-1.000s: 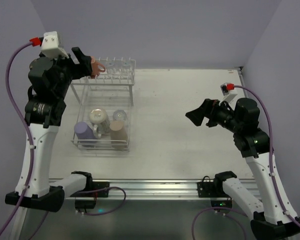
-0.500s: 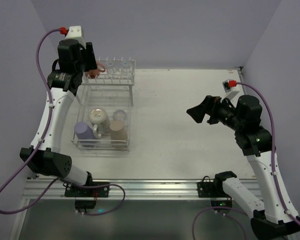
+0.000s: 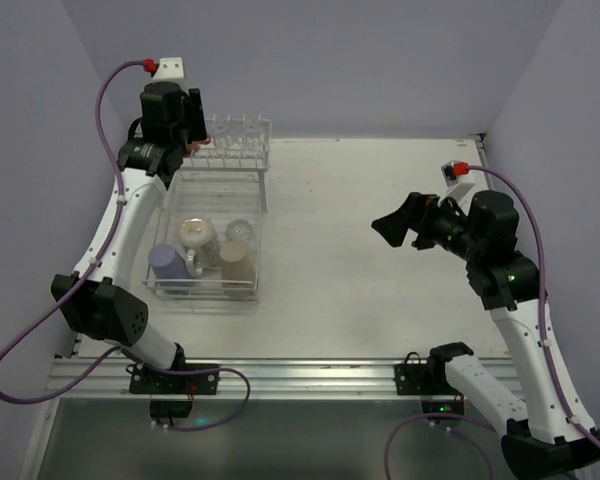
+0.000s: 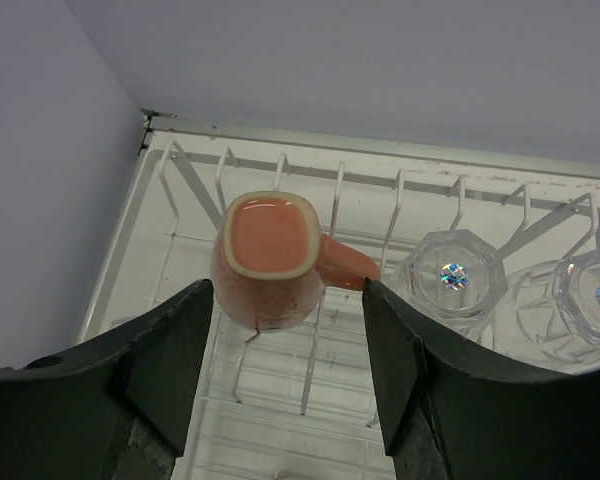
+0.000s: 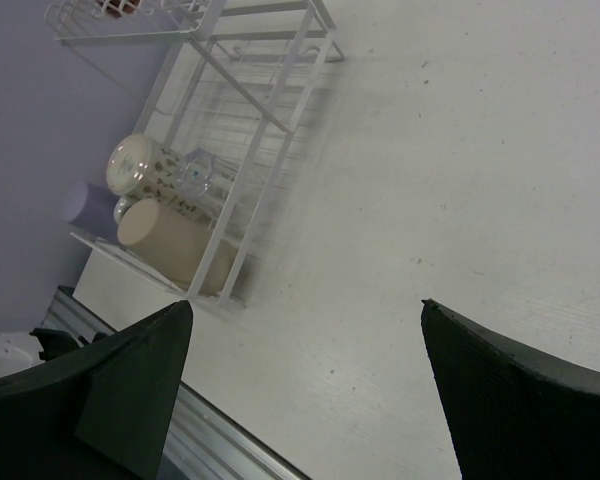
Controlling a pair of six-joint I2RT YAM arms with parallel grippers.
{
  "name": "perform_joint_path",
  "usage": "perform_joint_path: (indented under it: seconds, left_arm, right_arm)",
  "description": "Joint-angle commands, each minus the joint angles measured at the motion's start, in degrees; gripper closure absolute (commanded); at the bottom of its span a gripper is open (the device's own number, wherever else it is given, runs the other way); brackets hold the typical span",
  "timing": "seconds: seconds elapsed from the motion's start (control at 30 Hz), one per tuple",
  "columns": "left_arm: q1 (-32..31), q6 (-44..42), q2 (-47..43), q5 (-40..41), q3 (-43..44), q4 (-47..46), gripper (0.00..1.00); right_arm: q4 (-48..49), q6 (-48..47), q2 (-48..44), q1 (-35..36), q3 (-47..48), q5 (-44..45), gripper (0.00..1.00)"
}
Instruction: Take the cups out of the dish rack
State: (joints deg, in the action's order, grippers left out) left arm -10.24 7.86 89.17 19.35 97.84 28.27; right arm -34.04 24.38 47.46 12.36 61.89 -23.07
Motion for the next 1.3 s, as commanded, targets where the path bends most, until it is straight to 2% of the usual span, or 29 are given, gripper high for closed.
perform_joint_path:
  seconds: [0.0, 0.37, 0.5, 0.77, 0.93, 1.27]
  left_arm:
    - [-1.3, -1.2, 2.0, 3.0, -0.5, -3.6, 0.34]
    - [-2.9, -0.8, -0.7, 8.4, -6.2, -10.5, 0.3]
    - [-2.9, -1.1, -2.4, 11.2, -8.9, -12.8, 0.24]
    - [-2.9, -1.1, -0.1, 10.9, -7.0, -13.2, 0.18]
    - [-2.5, -0.5, 2.6, 10.8, -4.3, -12.2, 0.17]
    - [-0.8, 0.8, 3.6, 10.2, -4.7, -13.2, 0.16]
  right_arm:
    - [2.3, -0.5, 0.7, 0.2, -0.6, -0.4, 0.01]
    - [2.8, -1.4, 1.1, 0.1, -1.7, -0.8, 0.01]
    - [2.9, -1.4, 1.1, 0.1, -1.9, -1.4, 0.01]
    - [3.3, -1.4, 1.1, 0.1, -2.4, -1.7, 0.01]
    - [3.0, -1.9, 1.0, 0.1, -2.6, -1.5, 0.01]
    - [3.1, -2.3, 1.1, 0.1, -2.6, -2.2, 0.01]
